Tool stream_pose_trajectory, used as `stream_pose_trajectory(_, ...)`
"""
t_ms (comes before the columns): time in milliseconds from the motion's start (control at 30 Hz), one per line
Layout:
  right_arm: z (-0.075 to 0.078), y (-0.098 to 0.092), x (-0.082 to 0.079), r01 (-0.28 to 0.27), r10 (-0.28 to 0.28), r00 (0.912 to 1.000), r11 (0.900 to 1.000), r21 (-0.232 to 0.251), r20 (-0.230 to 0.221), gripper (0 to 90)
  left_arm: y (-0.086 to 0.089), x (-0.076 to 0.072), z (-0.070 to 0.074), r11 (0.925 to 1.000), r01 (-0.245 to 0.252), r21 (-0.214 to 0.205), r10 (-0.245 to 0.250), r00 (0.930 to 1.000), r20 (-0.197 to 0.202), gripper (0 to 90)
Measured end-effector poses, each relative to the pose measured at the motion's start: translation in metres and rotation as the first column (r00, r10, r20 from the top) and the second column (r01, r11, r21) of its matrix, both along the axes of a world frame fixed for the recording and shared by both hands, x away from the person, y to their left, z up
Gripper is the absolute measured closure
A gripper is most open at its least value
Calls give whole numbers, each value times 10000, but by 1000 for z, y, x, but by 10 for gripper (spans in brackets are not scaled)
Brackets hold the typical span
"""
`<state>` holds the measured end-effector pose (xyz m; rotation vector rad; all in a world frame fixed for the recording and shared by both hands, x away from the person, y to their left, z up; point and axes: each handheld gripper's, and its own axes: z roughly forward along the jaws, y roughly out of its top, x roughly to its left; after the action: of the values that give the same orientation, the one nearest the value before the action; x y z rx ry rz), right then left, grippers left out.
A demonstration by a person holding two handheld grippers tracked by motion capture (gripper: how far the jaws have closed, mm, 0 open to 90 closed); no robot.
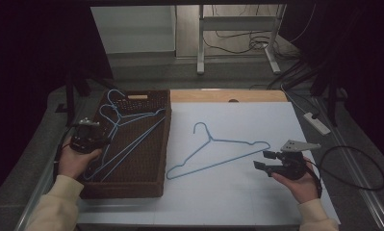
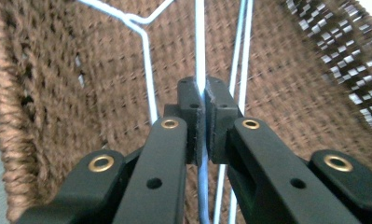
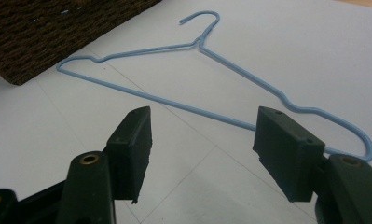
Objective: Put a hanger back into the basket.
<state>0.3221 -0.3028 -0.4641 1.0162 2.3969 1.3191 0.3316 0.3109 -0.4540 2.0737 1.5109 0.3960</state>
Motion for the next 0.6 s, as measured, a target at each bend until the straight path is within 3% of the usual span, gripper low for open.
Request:
stream_pose_trajectory(100, 0, 0, 0, -17, 17, 10000, 10000, -15, -15, 376, -3, 3, -4, 9990, -92, 434, 108, 9992, -376, 849)
stream_pose_trajectory(200, -1, 1, 0, -33, 33, 10000, 10000, -42, -37, 374, -4, 3, -4, 9984, -155, 539, 174, 9992, -353, 748)
stream_pose_trajectory(233, -1, 1, 0, -38, 38, 10000, 10000, -46, -39, 373, -5, 1, -1, 9974, -255, 679, 253, 9997, 46, 693)
stream_pose_trajectory(300, -1, 1, 0, -47, 47, 10000, 10000, -45, -43, 371, -6, -2, 4, 9988, -128, 481, 104, 9987, 494, 633)
stream_pose_trajectory(333, -1, 1, 0, -40, 39, 10000, 10000, -53, -47, 370, -6, -2, 4, 9988, -128, 481, 104, 9987, 494, 588)
stream_pose_trajectory(367, -2, 1, 0, -41, 40, 10000, 10000, -87, -67, 369, -10, -9, 12, 9993, 224, 299, -254, 9942, 1045, 532)
stream_pose_trajectory(400, -2, 1, 0, -41, 40, 10000, 10000, -87, -67, 369, -10, -9, 12, 9993, 224, 299, -254, 9942, 1045, 504)
stream_pose_trajectory(467, -2, 1, 0, -43, 41, 9999, 9998, -188, -103, 367, -15, -19, 20, 9977, 684, 24, -679, 9850, 1587, 467)
stream_pose_trajectory(600, -4, 3, 0, -67, 64, 9999, 9997, -232, -123, 358, -25, -34, 29, 9889, 1368, -577, -1211, 9680, 2197, 406)
